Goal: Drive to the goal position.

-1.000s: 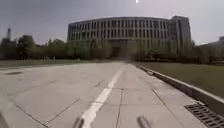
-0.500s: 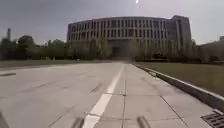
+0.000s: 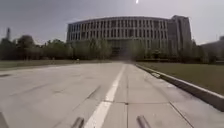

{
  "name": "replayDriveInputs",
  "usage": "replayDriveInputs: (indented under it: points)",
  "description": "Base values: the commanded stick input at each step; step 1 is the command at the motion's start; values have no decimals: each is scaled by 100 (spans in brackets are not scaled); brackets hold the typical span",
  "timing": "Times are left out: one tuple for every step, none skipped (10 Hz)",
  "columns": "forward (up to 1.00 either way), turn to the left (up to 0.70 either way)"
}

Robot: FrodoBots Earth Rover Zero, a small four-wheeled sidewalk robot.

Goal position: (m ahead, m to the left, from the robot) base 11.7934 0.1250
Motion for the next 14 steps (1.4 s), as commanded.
replayDriveInputs:
  points:
    - [70, 0]
    - [70, 0]
    - [70, 0]
    - [70, 0]
    - [70, 0]
    - [70, 0]
    - [70, 0]
    - [70, 0]
    - [70, 0]
    - [70, 0]
    - [70, 0]
    - [70, 0]
    - [70, 0]
    - [70, 0]
